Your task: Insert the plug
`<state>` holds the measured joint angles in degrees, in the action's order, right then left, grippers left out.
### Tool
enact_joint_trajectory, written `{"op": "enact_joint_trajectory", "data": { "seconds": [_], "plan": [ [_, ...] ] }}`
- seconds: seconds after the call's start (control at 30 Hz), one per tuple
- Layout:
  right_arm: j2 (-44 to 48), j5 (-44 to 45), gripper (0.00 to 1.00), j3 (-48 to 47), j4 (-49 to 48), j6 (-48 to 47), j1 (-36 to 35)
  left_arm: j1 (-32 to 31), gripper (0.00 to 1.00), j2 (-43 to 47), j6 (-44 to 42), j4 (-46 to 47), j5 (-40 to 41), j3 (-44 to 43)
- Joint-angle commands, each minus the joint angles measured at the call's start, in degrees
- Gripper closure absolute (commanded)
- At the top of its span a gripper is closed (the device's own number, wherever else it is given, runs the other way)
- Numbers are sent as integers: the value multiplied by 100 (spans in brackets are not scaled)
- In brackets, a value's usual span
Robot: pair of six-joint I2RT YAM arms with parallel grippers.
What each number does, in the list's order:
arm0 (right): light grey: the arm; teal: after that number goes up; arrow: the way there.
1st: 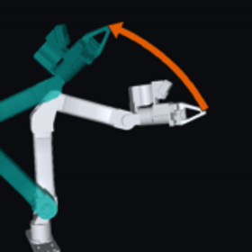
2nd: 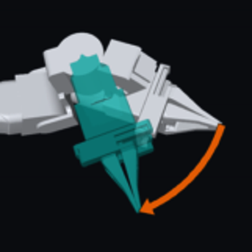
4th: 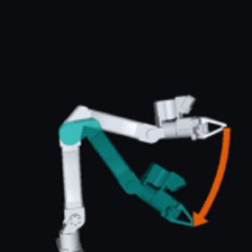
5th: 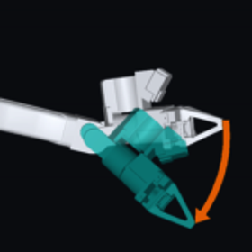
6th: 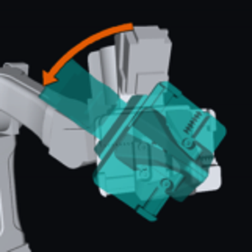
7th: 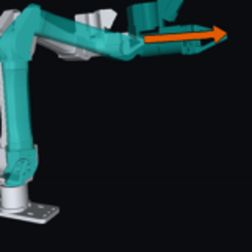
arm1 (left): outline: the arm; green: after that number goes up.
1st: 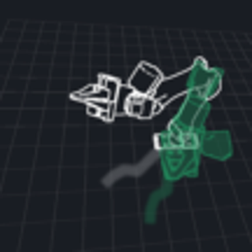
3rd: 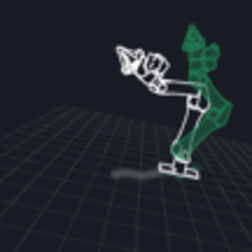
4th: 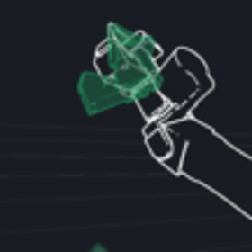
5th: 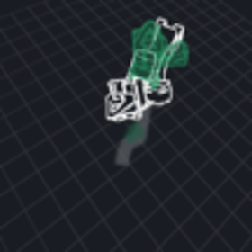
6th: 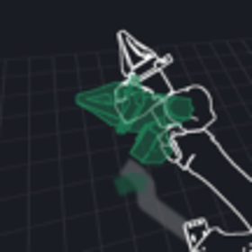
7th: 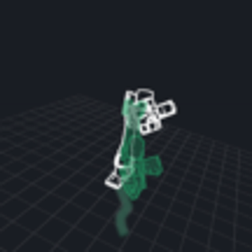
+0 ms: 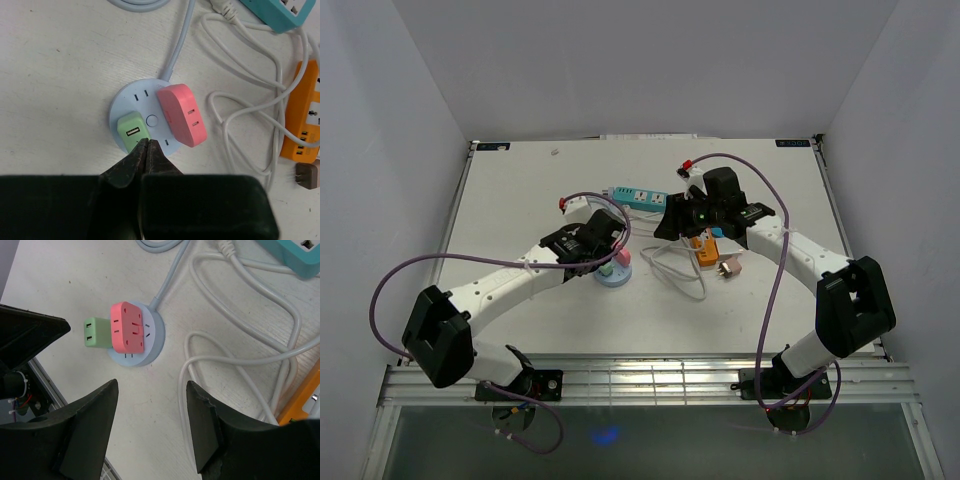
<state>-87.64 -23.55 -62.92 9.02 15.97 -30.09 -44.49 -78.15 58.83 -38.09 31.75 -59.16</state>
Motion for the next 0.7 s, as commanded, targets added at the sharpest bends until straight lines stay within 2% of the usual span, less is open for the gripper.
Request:
{"op": "enact_joint_trajectory", "data": {
  "seconds": [0.0, 0.3, 0.67],
  "plan": [
    [-17, -27, 37, -230, -58, -85, -24, 54, 89, -42, -231, 91, -98, -192],
    [-69, -9, 37, -212, -67, -94, -32, 204, 91, -192, -275, 21, -257, -245],
    [-122, -9, 37, -248, -67, -85, -32, 213, 92, 133, -495, -112, -292, -431]
  ]
}}
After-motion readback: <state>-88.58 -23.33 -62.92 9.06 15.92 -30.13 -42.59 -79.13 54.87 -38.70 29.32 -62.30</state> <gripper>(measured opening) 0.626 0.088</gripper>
